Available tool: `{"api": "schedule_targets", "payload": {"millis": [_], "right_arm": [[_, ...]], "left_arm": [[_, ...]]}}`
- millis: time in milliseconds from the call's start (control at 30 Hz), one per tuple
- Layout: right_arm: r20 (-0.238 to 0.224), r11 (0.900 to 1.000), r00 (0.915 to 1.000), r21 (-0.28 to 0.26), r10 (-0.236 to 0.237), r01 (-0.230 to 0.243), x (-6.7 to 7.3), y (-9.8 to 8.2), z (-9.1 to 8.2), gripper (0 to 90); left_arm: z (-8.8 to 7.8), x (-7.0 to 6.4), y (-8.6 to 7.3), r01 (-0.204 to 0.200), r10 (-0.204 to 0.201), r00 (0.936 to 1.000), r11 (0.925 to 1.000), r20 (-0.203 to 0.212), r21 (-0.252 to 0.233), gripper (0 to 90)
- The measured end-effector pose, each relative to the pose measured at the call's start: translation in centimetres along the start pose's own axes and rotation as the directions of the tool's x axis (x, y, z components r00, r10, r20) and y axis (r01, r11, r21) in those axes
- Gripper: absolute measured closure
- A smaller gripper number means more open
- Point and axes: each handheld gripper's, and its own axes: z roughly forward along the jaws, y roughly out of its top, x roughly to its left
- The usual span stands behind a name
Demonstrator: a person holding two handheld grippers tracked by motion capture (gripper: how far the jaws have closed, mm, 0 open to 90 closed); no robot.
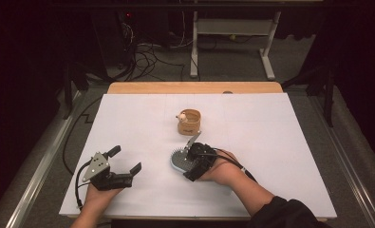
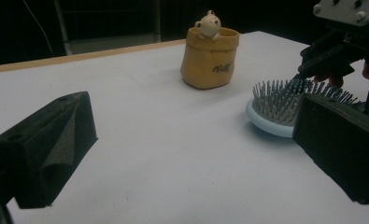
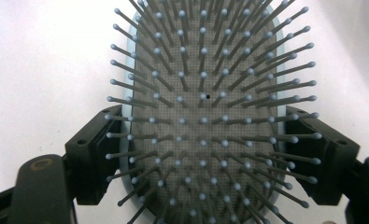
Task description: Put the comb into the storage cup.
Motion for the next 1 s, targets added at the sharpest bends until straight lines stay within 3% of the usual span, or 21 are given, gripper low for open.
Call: {"api": "schedule_targets", "payload": {"millis": [167,500,800,833,1000], "right_arm": [[0.005,1.0,0.9998,-0.022,0.02,-0.02,-0.4,-0.3,-1.0,20.9],[0.07,0.999,0.9967,-0.017,0.042,-0.041,-1.7,-2.3,-3.5,20.8],[0.114,0.996,0.9894,0.006,0.09,-0.091,-3.1,-5.9,-5.6,20.8],[0.132,0.994,0.9853,0.015,0.109,-0.112,-3.5,-7.0,-6.0,20.7],[0.146,0.99,0.98,0.03,0.135,-0.141,-4.2,-8.5,-6.6,20.7]], "left_arm": [[0.0,0.0,0.0,-0.001,0.001,1.0,1.0,0.002,-0.001,0.9],[0.1,0.0,0.0,0.003,-0.003,1.0,1.0,-0.001,-0.002,0.9],[0.1,0.1,0.0,0.005,-0.005,1.0,1.0,-0.003,-0.003,0.9],[0.1,0.1,-0.1,0.004,-0.004,1.0,1.0,-0.003,0.002,0.9],[0.1,0.1,-0.1,0.007,-0.007,1.0,1.0,-0.003,-0.005,0.9]]}}
